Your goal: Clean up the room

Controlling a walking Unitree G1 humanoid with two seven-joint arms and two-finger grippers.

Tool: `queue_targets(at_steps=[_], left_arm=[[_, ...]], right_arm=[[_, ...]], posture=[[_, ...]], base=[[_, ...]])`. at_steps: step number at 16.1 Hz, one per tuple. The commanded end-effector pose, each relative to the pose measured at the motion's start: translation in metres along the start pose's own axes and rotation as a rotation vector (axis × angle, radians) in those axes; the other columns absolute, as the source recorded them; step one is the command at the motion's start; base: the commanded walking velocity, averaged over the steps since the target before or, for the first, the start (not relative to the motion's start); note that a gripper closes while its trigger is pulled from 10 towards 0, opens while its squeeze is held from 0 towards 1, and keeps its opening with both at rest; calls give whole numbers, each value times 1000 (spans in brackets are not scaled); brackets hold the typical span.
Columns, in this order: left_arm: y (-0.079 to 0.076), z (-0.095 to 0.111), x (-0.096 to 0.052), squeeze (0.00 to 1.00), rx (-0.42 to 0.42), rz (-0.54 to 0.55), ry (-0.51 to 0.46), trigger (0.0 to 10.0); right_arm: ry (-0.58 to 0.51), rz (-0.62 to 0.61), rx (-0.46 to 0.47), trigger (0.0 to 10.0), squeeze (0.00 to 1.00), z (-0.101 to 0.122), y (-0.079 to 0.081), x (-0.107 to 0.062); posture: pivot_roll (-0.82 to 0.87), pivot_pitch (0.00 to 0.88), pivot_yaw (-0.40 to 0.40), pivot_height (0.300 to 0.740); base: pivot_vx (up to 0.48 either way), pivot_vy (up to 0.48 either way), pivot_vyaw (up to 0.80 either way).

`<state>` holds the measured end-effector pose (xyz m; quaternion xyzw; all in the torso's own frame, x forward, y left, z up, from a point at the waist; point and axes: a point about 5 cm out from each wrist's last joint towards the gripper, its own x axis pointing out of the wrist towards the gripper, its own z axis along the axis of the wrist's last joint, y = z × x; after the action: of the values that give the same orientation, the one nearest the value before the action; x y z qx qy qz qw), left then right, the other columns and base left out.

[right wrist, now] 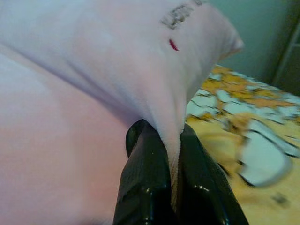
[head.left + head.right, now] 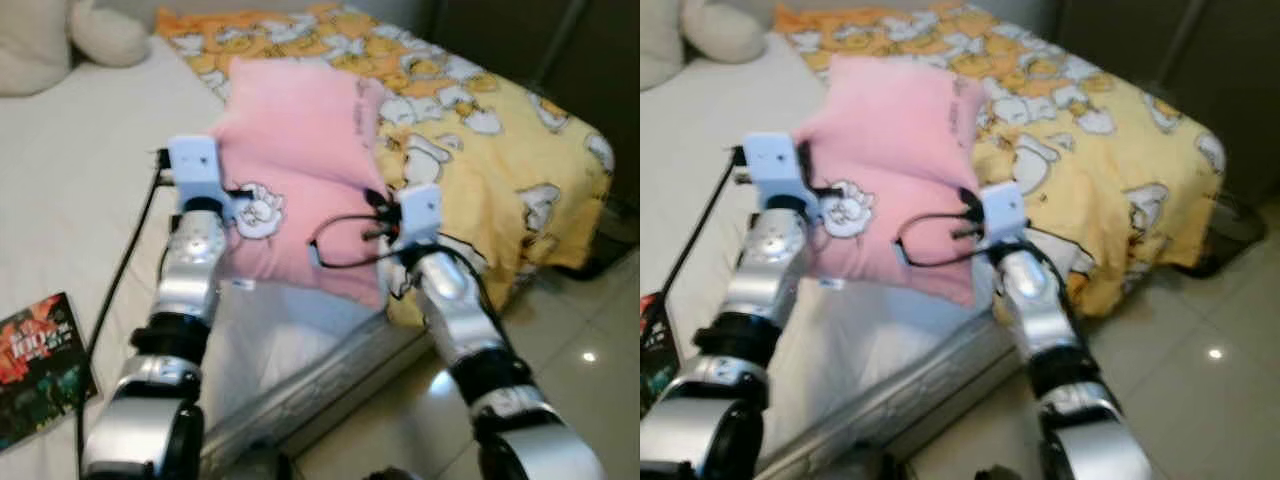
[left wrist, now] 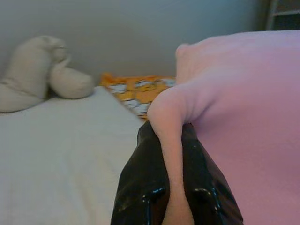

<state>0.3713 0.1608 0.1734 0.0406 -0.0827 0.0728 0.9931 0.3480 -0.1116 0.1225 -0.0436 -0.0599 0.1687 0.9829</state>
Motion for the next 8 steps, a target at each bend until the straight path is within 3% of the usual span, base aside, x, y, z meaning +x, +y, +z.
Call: queue_targets(at_steps=[1,8], left_arm=[[41,16,6,0,-12,182,-74,10000],[43,13,5,0,-17,197,-64,10000]], right_arm=[[-184,-8,-220,0,0,46,-31,0],[-183,-5,-236,0,0,51,-29,1]], posture=[[47,0,-24,740],[47,0,-24,740]], base=[[0,480,0],[0,480,0]])
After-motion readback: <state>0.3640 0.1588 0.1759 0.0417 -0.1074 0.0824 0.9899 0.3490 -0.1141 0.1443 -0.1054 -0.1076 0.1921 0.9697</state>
